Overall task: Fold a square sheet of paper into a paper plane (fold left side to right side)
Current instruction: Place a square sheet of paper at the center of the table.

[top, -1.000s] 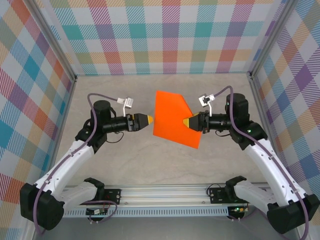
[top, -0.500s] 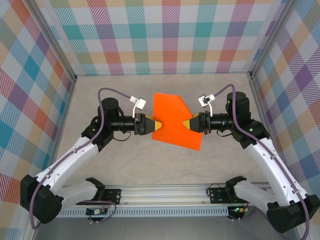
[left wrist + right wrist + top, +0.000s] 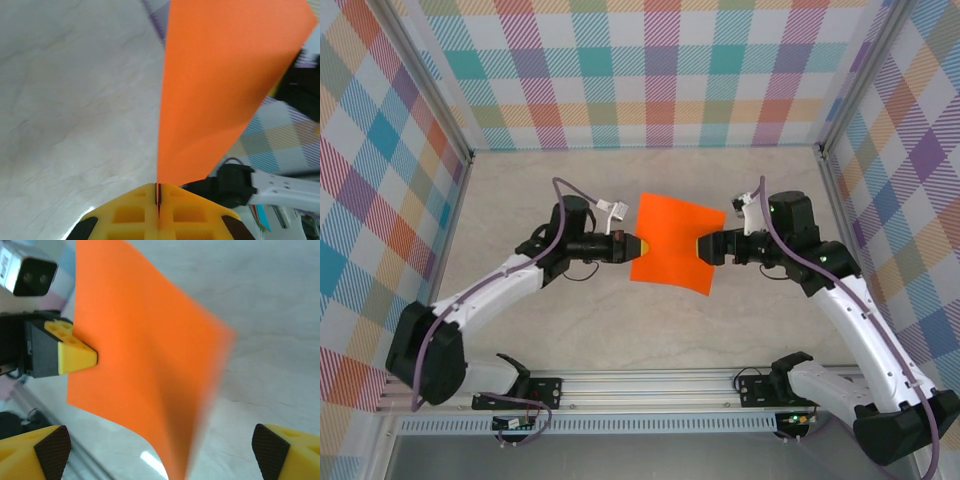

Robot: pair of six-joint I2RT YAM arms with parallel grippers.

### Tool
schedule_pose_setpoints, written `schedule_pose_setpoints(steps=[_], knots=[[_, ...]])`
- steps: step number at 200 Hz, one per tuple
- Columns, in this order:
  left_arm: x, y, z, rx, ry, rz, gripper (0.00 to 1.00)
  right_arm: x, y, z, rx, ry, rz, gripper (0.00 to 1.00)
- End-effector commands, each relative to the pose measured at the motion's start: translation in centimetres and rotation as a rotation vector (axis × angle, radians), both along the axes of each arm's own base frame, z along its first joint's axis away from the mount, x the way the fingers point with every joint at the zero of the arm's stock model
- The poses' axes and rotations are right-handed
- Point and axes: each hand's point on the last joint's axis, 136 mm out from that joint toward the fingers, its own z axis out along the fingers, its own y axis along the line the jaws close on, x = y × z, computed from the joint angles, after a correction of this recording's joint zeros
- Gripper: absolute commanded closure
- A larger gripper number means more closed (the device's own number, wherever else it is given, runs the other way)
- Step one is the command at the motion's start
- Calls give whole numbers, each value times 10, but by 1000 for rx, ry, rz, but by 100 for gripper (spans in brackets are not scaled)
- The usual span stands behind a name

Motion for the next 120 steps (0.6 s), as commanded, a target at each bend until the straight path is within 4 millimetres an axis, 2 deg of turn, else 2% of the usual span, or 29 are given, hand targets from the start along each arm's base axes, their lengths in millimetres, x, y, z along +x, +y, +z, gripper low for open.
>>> schedule_pose_setpoints(steps=[1,22,41,50,66,93,102,106,120], knots=[[19,8,-46,162,85,101,100,14,-31,-34,-160,49,-159,0],[32,11,-94,277,165,134,100,26,-28,-57,-144,91,-198,0],[43,16,-130,359,213,166,100,36,-3,-80,-41,162,-156,0],[48,22,-144,406,226,185,100,42,7,-91,-1,204,-147,5],[57,30,-156,449,241,208,100,55,19,-113,35,275,-155,20],[70,44,-163,495,250,235,100,78,35,-146,86,365,-183,52],[73,46,-162,496,245,243,100,87,38,-157,87,388,-193,58],[68,50,-165,513,272,241,100,90,39,-160,87,395,-199,61],[68,53,-164,514,272,244,100,101,44,-176,76,433,-207,66]])
